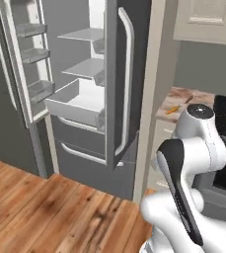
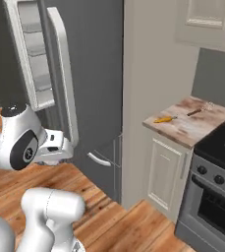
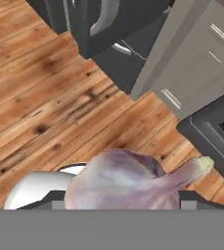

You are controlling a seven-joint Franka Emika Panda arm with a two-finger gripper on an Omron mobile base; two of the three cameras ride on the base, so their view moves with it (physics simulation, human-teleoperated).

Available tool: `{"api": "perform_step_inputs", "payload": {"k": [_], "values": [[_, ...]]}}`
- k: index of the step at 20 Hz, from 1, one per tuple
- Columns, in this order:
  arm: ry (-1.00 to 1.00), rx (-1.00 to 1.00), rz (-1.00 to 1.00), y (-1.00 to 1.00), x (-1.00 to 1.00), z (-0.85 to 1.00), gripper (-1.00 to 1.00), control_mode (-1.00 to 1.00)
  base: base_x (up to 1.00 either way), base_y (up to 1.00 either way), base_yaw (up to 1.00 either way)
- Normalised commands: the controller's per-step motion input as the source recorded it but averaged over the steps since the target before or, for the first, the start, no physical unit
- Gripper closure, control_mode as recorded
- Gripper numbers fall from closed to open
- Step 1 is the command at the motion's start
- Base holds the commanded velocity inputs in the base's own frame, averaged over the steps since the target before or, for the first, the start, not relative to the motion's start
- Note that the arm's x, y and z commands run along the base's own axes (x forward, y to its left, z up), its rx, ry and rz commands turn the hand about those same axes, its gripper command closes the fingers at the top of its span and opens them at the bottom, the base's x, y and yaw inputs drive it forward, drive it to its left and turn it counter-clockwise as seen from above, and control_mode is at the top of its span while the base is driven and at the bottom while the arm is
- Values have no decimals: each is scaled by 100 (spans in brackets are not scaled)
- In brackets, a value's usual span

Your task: Place the garlic and carrot inside the fridge drawer. Close the drawer after placing the vegetables.

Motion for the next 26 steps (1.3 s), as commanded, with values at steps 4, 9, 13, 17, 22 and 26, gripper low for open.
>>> {"api": "perform_step_inputs", "payload": {"k": [4, 9, 13, 17, 22, 26], "values": [[0, 0, 0, 0, 0, 0, 100, 100, 6, 87, 59], [0, 0, 0, 0, 0, 0, 100, 100, 61, 100, 23], [0, 0, 0, 0, 0, 0, 100, 100, 82, 96, -28], [0, 0, 0, 0, 0, 0, 100, 100, 68, 74, -64], [0, 0, 0, 0, 0, 0, 100, 100, 66, 82, -67], [0, 0, 0, 0, 0, 0, 100, 100, 71, 43, -59]]}}
